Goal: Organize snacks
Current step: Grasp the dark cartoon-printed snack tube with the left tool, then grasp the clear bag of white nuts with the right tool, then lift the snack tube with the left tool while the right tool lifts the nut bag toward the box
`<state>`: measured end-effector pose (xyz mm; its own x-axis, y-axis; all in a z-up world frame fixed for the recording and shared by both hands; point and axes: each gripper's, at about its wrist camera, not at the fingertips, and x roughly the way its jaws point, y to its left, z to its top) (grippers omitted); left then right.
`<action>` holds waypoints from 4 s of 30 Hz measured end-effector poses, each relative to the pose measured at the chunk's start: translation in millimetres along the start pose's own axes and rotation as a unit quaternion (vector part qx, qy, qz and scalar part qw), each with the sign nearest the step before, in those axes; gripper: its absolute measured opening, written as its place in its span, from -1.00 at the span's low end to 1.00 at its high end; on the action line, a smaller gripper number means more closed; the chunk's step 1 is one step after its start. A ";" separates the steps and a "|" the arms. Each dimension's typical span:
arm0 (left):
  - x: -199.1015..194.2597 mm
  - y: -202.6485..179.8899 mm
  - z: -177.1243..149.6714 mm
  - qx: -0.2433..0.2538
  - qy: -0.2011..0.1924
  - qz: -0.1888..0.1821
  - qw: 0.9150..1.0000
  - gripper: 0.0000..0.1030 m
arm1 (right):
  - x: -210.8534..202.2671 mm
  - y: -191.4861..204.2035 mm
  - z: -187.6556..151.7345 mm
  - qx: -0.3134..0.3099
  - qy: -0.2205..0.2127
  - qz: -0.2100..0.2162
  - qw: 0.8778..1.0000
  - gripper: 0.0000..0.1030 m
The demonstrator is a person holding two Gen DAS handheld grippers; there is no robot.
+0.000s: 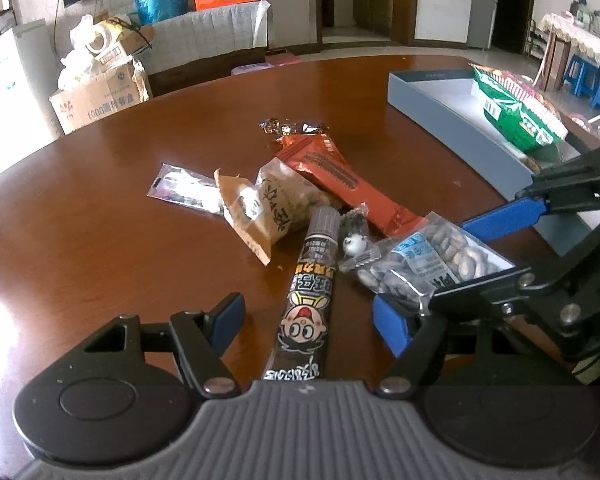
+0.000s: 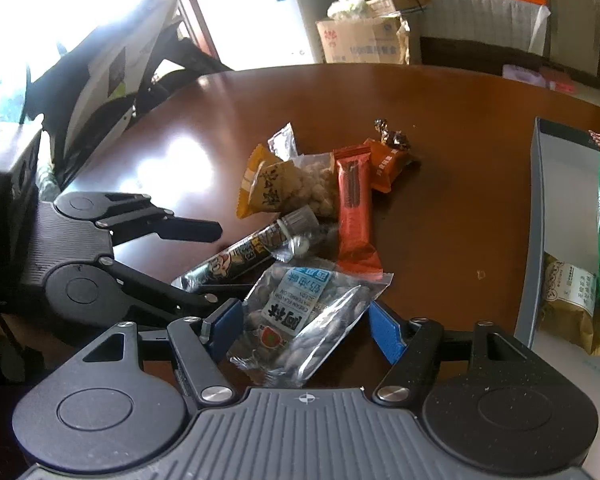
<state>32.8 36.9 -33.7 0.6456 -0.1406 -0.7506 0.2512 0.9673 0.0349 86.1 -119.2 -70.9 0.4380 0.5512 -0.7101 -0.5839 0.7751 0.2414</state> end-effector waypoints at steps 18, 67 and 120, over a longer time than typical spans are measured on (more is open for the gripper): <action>0.0 7.6 -0.9 -0.019 -0.009 -0.009 1.000 -0.49 | 1.7 -0.7 2.3 -0.001 0.000 -0.010 1.000 0.35; -7.5 0.4 -0.8 -0.005 -0.019 0.001 1.000 -0.56 | 3.8 13.2 8.9 -0.029 -0.035 -0.024 0.999 -0.17; -5.5 -8.1 4.9 -0.018 -0.019 0.009 1.000 -0.43 | -36.6 -1.6 15.6 0.015 -0.102 -0.024 0.994 -0.19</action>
<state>30.8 28.8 -26.6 0.6776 -0.1298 -0.7239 0.2125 0.9769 0.0238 81.7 -135.8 -35.0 0.5964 0.5618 -0.5733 -0.5395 0.8094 0.2319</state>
